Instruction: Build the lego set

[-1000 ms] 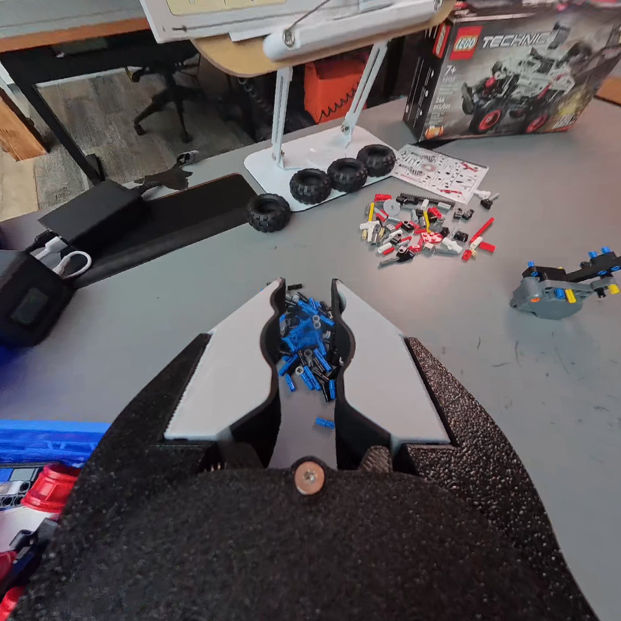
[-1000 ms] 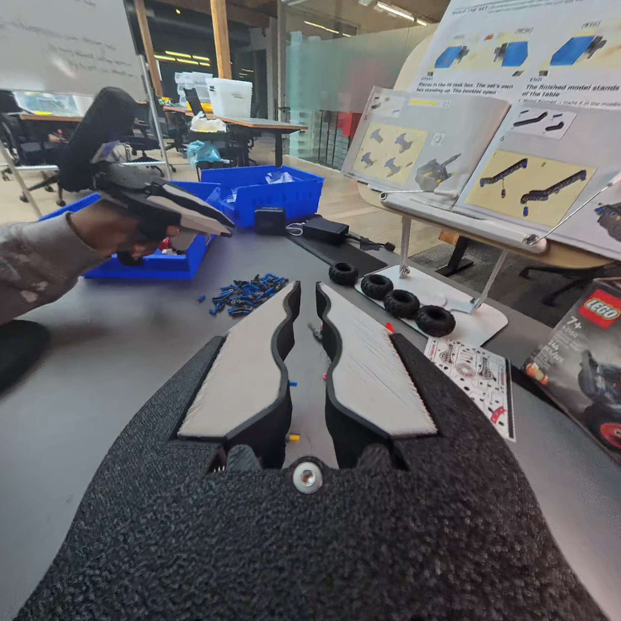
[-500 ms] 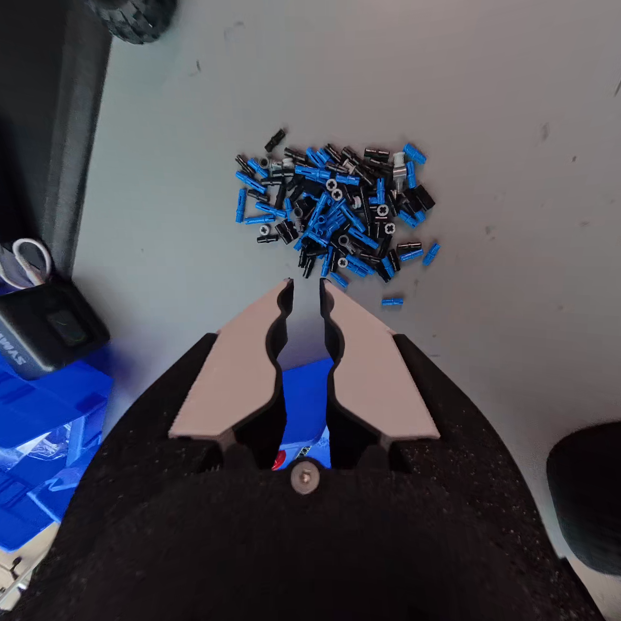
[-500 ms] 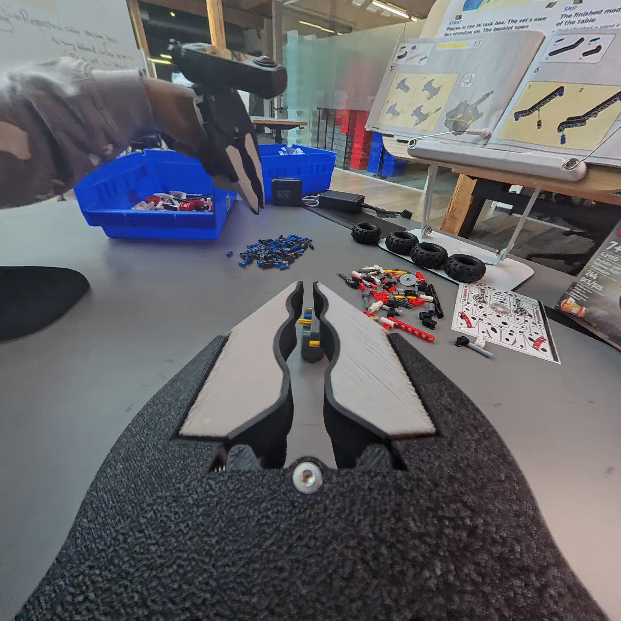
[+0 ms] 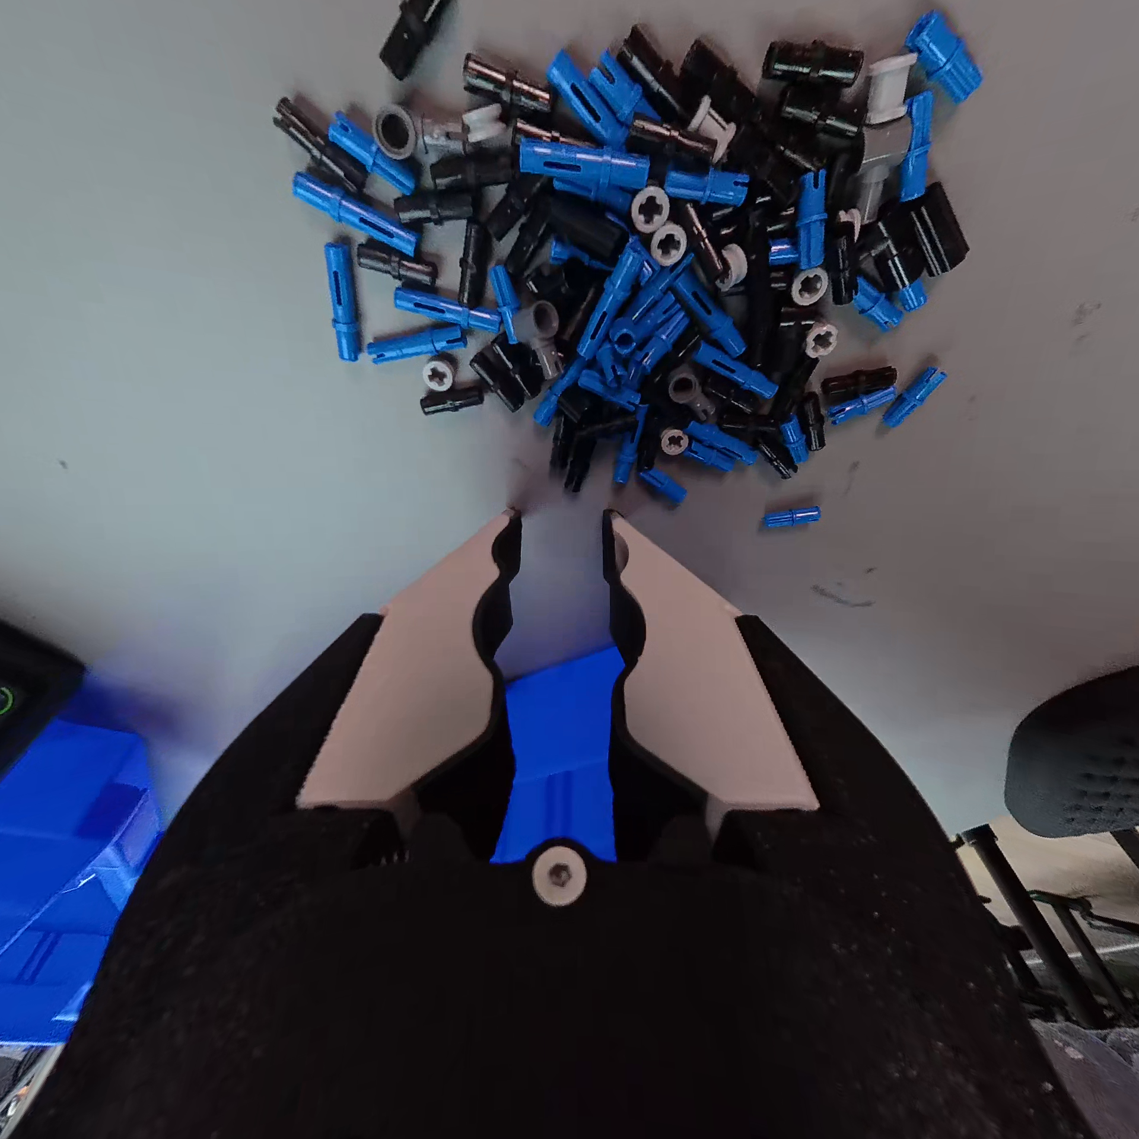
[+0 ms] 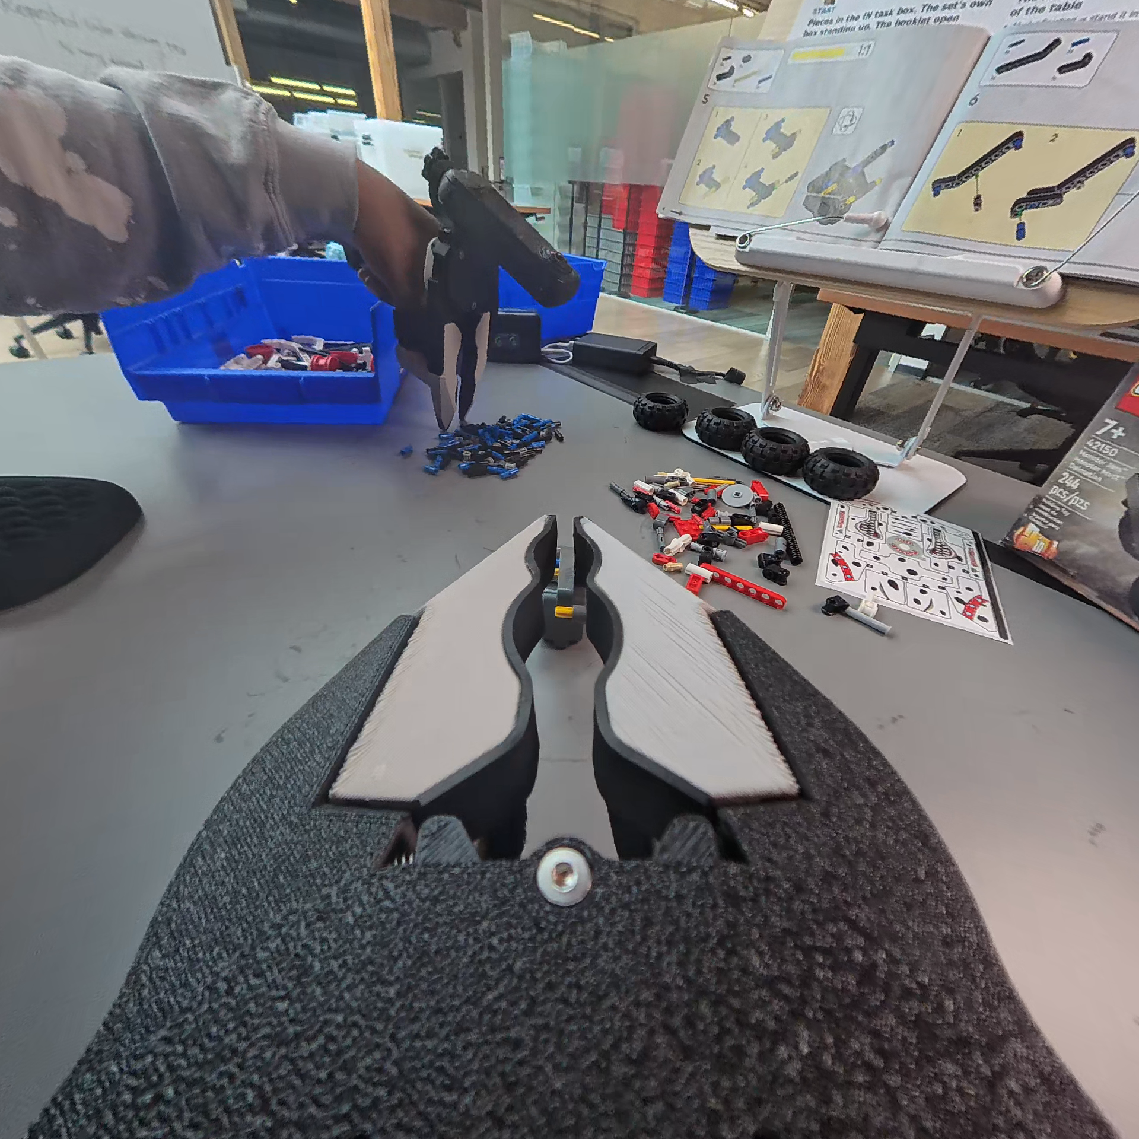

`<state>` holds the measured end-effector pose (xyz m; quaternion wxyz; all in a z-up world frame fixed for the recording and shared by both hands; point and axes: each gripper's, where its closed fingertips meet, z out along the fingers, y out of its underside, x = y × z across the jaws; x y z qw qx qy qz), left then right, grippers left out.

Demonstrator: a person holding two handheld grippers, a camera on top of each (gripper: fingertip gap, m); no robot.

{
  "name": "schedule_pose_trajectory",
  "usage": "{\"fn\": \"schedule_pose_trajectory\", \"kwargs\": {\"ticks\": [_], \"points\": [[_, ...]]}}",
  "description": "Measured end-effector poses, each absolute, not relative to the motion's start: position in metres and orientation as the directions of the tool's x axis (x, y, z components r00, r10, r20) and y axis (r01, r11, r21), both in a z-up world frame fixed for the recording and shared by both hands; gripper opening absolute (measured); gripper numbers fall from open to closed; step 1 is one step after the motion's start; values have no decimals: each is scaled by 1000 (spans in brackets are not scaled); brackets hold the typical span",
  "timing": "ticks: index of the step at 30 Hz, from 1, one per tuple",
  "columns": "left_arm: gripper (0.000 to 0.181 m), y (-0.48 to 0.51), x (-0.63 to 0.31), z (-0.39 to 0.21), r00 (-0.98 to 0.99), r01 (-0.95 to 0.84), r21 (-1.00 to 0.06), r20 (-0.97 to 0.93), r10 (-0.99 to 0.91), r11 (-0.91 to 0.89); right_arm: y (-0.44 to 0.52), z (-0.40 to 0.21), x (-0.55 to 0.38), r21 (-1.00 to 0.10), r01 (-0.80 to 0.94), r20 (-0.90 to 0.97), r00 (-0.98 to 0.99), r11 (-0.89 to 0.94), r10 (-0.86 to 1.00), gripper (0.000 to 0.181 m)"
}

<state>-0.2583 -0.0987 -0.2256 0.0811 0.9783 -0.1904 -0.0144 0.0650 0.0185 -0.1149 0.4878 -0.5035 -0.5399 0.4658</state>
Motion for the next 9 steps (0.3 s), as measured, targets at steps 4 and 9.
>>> {"fn": "schedule_pose_trajectory", "kwargs": {"ticks": [4, 9], "points": [[22, -100, -261, -226, 929, -366, 150, 2, -370, -918, 16, -118, 64, -992, 103, 72, -24, 74, 997, 5], [21, -97, -260, -224, 916, -400, 106, 5, -402, -910, 15, -121, 63, -989, 116, 88, -29, 91, 996, 5]]}}
